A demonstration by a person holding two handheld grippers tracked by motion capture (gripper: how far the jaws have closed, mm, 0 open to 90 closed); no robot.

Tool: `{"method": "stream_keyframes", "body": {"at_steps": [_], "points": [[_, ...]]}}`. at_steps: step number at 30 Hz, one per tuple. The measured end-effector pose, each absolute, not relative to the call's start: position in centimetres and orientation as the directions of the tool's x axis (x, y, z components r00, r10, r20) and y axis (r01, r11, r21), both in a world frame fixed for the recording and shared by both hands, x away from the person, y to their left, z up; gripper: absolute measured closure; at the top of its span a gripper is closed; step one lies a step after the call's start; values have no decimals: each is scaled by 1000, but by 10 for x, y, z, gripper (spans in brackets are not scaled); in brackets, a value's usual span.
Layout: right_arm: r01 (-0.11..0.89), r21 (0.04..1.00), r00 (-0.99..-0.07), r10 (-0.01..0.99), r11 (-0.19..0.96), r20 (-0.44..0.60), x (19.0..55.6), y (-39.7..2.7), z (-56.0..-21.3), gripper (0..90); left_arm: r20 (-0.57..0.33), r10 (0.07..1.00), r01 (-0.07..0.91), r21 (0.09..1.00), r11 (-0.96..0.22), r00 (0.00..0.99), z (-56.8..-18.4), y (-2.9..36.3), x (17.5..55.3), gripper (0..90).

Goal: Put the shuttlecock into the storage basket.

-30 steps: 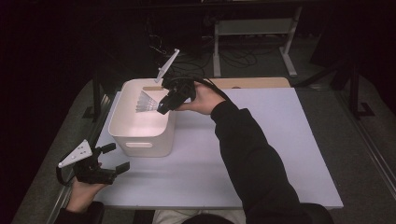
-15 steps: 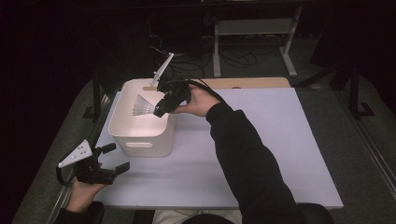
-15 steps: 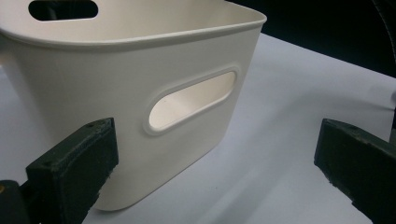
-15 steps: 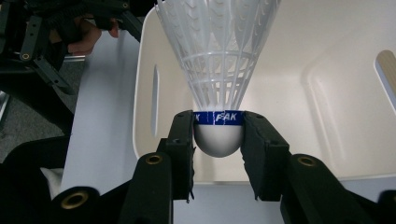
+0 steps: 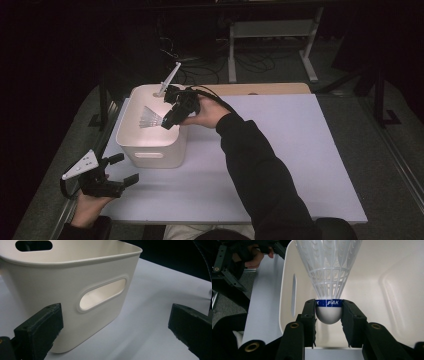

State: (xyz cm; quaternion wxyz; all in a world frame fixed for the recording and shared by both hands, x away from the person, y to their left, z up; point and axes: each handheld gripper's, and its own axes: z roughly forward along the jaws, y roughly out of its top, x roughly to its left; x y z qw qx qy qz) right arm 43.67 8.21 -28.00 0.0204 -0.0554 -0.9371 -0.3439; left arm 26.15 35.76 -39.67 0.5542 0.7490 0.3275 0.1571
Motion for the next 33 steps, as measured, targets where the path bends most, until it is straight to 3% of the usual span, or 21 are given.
{"method": "stream_keyframes", "body": {"at_steps": [26, 30, 33], "points": [[128, 616, -991, 69, 777, 119, 434, 95, -309, 640, -129, 664, 317, 933, -170, 737, -397, 358, 261, 0], [129, 632, -990, 58, 764, 131, 433, 94, -306, 535, -130, 663, 317, 933, -170, 737, -397, 358, 262, 0], [135, 641, -990, 71, 756, 126, 434, 93, -304, 508, -129, 663, 317, 933, -171, 738, -397, 357, 262, 0]]}}
